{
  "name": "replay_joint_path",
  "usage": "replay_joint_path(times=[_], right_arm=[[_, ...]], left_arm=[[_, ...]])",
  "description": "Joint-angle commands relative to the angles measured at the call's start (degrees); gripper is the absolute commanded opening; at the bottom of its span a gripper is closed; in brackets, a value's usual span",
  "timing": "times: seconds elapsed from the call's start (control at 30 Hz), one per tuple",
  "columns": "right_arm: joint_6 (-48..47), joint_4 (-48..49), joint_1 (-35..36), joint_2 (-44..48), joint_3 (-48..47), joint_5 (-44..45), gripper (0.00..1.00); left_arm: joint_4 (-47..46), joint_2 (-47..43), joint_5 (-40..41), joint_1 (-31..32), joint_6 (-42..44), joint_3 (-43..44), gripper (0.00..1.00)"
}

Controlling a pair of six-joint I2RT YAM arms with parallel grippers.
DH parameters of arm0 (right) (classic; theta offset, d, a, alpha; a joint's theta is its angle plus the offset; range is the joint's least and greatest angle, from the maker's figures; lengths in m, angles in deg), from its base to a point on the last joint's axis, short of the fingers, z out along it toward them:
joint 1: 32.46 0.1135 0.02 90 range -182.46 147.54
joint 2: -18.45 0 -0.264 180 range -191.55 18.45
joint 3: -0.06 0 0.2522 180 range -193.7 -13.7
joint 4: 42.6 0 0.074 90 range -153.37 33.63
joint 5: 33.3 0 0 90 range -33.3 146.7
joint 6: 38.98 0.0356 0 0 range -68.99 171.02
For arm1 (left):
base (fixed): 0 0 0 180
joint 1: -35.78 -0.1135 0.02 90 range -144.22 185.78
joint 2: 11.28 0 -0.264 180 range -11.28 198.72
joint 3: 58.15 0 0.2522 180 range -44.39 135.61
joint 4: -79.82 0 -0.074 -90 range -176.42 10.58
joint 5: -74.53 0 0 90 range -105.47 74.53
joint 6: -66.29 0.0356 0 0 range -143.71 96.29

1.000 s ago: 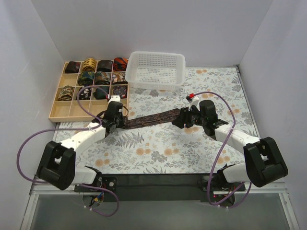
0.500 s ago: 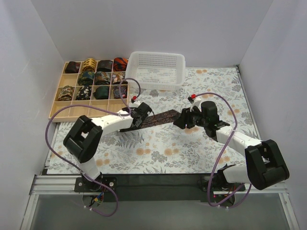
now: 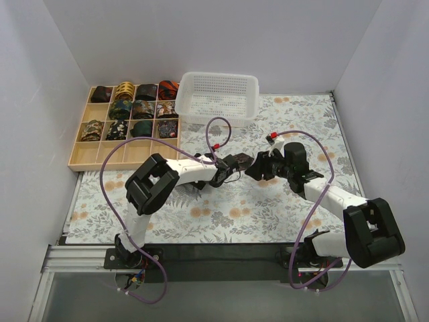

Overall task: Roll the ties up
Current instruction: Roll the tie

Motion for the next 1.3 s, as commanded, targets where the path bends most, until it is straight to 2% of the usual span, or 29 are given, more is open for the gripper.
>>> replay_joint_path(times=[0.0, 0.17, 0.27, 0.4, 0.47, 0.5, 0.57, 0.6, 0.77, 0.9, 1.13, 1.27], right_arm=[[-0.2, 1.6, -0.6, 2.1, 0.8, -0.2, 0.48], [-0.4, 1.6, -0.6, 3.3, 1.0, -0.3, 0.48], [-0.4, 1.6, -0.6, 3.4, 1.0, -0.9, 0.48], [-0.7, 1.6, -0.6, 2.8, 0.5, -2.5, 0.48], [-1.1, 1.6, -0.5, 2.4, 0.5, -3.1, 0.48], [-1.1, 1.6, -0.6, 2.2, 0.4, -3.3, 0.48], [-1.1, 1.6, -0.5, 2.0, 0.3, -3.9, 0.48], [-1.1, 1.7, -0.3, 1.9, 0.2, -3.9, 0.48], [-1.2, 1.6, -0.2, 1.3, 0.4, -4.1, 0.48], [-0.9, 1.7, 0.0, 0.6, 0.2, -4.5, 0.48], [-0.9, 1.7, 0.0, 0.4, 0.3, -4.9, 0.48], [-0.9, 1.7, 0.1, 0.3, 0.3, -5.0, 0.48]], left_arm=[[-0.3, -0.8, 0.2, 0.5, -0.6, 3.1, 0.51], [0.9, -3.2, -0.3, 0.5, -1.5, 4.8, 0.57], [-1.6, -8.8, -2.9, 0.5, -1.4, 4.0, 0.59], [-7.3, -18.2, -7.0, 0.0, -2.2, -0.8, 0.65], [-12.5, -24.6, -13.1, -1.9, -2.8, -5.7, 0.66], [-14.7, -27.2, -15.8, -3.1, -3.3, -7.7, 0.72], [-21.5, -34.5, -26.3, -8.3, -4.3, -15.5, 0.74], [-23.7, -36.8, -30.2, -12.4, -5.9, -18.1, 0.82], [-37.9, -52.1, -45.2, -21.7, -10.2, -35.8, 0.86], [-48.8, -59.2, -53.7, -30.9, -14.2, -45.8, 0.86], [-61.3, -56.2, -62.2, -37.5, -17.5, -53.1, 0.86], [-64.7, -52.6, -63.8, -37.9, -18.1, -53.5, 0.85]])
